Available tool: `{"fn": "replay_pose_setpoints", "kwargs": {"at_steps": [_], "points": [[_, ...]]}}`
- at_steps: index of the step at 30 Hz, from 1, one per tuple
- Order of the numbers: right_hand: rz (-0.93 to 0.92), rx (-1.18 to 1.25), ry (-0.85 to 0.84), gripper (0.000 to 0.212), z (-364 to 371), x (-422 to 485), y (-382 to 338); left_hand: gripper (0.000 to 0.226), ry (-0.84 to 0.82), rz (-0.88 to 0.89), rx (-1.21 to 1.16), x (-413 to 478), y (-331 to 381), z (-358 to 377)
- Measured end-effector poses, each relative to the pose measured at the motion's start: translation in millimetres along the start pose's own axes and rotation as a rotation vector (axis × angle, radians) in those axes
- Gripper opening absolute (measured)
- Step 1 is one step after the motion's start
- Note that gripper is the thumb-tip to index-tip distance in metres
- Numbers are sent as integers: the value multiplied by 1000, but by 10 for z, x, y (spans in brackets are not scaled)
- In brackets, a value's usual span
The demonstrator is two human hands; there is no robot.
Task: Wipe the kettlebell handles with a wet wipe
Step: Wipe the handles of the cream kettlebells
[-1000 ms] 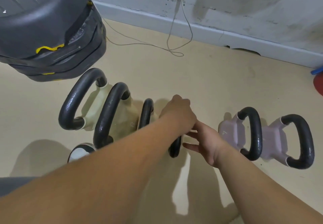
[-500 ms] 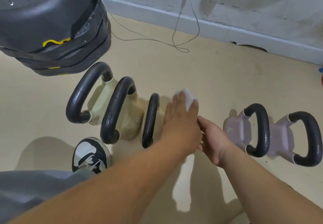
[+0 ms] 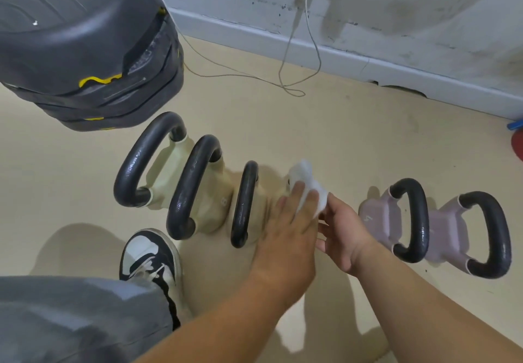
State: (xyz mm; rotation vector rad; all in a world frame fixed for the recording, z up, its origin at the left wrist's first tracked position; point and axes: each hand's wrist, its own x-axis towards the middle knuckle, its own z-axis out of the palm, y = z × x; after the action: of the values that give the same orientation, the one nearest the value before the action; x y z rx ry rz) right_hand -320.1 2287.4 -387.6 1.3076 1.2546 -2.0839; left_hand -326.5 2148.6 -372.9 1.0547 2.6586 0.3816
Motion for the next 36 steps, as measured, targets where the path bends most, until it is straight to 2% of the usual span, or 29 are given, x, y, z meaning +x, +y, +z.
{"fn": "replay_pose_setpoints", "kwargs": {"at_steps": [1, 4, 7, 10, 13, 14, 15, 18, 22, 29, 31, 33, 36], "points": [[9, 10, -1, 56, 20, -17, -13, 70, -15, 25, -14, -162, 12, 14], [-3, -6, 30, 57, 58, -51, -34, 65, -220, 148, 54, -611, 25, 57], [-41, -47, 95, 54, 118, -91, -24, 56, -361, -5, -55, -1009, -79, 270], [-112, -135, 127, 52, 158, -132, -26, 55, -105, -321, -394, -1116, -55, 249], [-118, -195, 104, 49, 149, -153, -20, 43, 85, -677, -743, -819, 160, -148], [-109, -203, 83, 48, 134, -153, -8, 42, 142, -730, -833, -685, 221, -292], [-99, -207, 64, 48, 114, -147, 8, 45, 187, -725, -883, -569, 260, -394], [-92, -220, 21, 49, 53, -128, 43, 53, 167, -665, -932, -331, 246, -458], [-71, -296, 30, 48, 47, -130, -16, 39, 36, -713, -1215, -241, 293, -326], [-56, -393, 64, 53, 77, -150, -120, 20, -137, -703, -1322, -63, 57, -355], [-51, -388, 70, 53, 87, -155, -110, 25, -47, -738, -1269, -58, 150, -346], [-52, -384, 57, 56, 87, -161, -92, 42, 113, -794, -1088, -231, 390, -294], [-66, -367, 65, 57, 80, -146, -109, 59, 214, -713, -1018, -478, 694, -155]]}}
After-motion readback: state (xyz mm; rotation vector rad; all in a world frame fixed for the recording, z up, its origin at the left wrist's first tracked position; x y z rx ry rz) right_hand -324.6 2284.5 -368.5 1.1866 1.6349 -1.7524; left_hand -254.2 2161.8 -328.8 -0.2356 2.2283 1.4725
